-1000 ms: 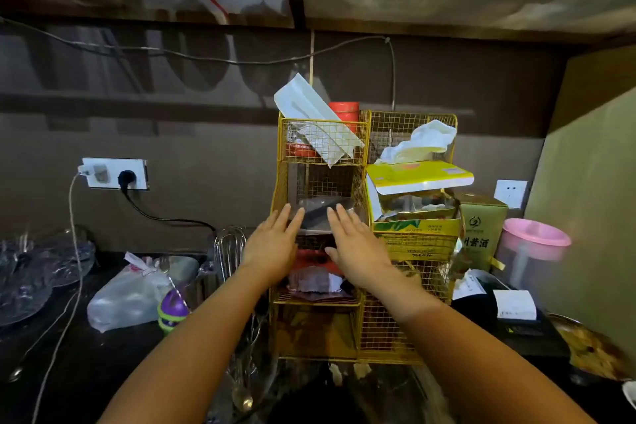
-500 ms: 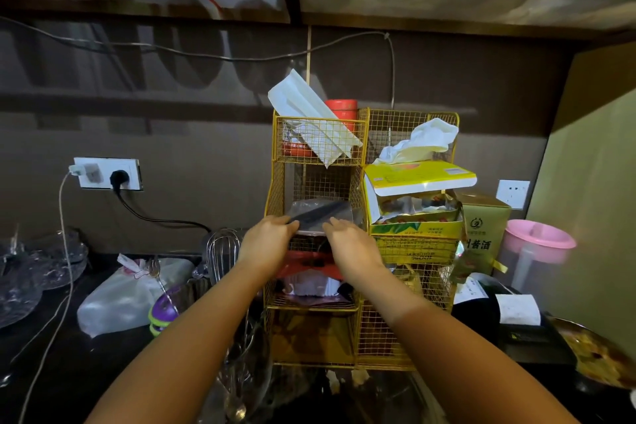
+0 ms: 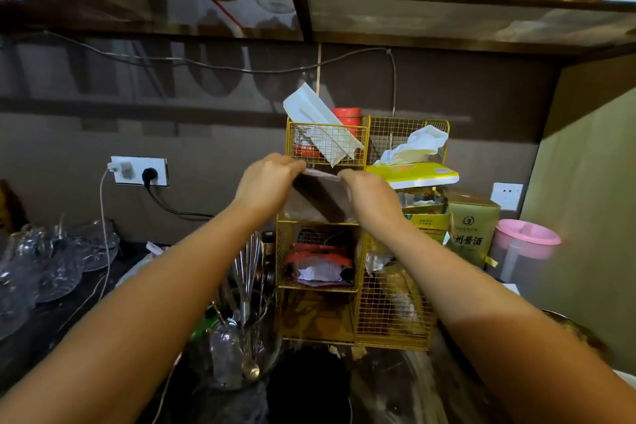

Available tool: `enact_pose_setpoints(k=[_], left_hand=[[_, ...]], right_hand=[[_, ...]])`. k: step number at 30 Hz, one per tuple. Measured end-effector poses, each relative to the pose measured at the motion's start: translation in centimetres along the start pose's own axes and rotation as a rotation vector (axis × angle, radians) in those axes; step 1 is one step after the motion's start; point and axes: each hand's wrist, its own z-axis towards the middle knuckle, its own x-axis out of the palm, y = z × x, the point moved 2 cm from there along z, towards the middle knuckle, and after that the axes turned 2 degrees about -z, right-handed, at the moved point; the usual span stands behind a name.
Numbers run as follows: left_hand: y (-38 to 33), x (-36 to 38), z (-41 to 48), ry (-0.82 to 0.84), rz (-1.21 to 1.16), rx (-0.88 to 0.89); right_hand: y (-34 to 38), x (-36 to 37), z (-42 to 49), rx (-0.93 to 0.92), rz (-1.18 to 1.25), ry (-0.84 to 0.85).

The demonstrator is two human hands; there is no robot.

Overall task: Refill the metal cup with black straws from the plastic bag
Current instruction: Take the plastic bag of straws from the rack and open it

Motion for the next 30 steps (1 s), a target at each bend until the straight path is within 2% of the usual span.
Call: enact_pose_setpoints(k=[9,14,24,30], left_hand=[[-0.4,-6.8,-1.4,-0.115,-0.006,0.018],[0.5,-8.7,-4.7,-0.067,-0.012,-0.110],[1.0,-8.8,-16.1,0.073,-0.147,-0.340],[-1.0,-6.7,-22.1,0.279,-0.231,-0.286]], right_hand=[[3.7,-4.1,-1.3,-0.036,0.204,-0.095],[6.9,-4.9,-3.3,-0.101,0.386,-0.061],[13.9,-2.2,-11.4,-0.049,0.682,0.430],[15.4,1.0,-16.8,0.016,0.834,0.748]])
